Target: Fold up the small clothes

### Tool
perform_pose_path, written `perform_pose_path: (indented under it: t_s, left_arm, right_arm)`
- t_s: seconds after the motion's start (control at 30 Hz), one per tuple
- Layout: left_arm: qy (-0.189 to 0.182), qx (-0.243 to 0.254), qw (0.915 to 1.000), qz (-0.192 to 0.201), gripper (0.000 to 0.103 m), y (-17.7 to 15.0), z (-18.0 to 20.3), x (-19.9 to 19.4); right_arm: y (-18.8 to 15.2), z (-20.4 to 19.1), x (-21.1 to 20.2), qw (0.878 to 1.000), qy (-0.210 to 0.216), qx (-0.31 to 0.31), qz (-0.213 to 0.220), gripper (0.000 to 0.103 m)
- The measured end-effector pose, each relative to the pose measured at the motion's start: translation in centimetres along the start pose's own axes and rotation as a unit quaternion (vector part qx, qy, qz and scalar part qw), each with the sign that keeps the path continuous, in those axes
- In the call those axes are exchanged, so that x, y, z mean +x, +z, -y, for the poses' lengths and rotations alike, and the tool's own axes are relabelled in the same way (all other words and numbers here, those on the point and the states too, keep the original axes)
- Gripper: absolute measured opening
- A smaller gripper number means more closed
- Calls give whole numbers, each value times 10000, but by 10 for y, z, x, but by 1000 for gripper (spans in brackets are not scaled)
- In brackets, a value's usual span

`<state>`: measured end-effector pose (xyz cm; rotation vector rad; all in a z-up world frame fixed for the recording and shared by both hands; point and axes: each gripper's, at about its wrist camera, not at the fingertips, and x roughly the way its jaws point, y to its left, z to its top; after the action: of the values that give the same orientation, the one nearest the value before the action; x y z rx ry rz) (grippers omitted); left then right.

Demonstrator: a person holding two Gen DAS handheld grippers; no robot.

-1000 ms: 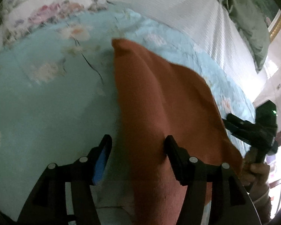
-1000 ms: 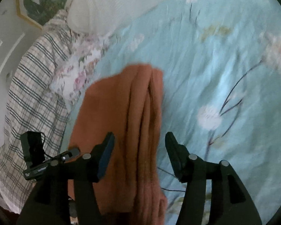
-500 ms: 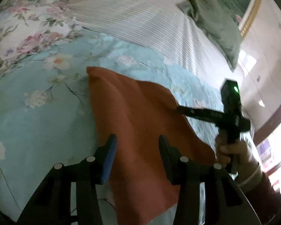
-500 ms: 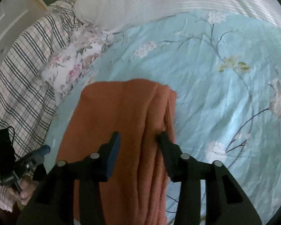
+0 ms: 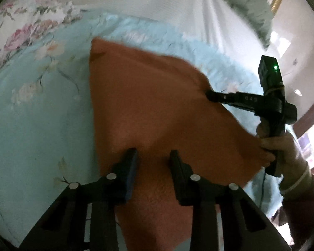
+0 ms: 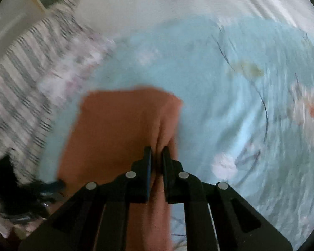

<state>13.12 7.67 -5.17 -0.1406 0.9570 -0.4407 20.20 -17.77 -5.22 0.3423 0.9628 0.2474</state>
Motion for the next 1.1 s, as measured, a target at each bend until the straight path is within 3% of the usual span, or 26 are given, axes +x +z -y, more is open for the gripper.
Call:
perform_pose_path:
  t_s: [0.13,0.23,0.43,0.53,0.77,0.97,1.1]
  left_arm:
    - [47,-37,9999,111,31,-3,0,2]
    - [79,-13,9999,123,31,-4,2,0]
    - [-193,-347,9990,181,30,-6,-6,-20]
    - [-299,-415,9985,182,29,-1,-9,-30]
    - [-245,-342,9984,386,30,44,-11,-25]
    - [146,-398,9982,427,30,92,-22,6]
    - [357,-522,9977,248,30,113,-43,35]
  right_arm:
    - [-1,5,-1,9997,57,175,130,12]
    - [-1,3,-6,9996,6,260,107,21]
    - [-5,-7,-50,9972,269,382,579,22]
    - [-7,-15,-57,9968,473,365,534,22]
    - [-3,-33,-54,9978,525,76,389,22]
    - [17,-32,-22,9982,587,92,98,22]
    - [24,-14,1,9990,376,252,8,23]
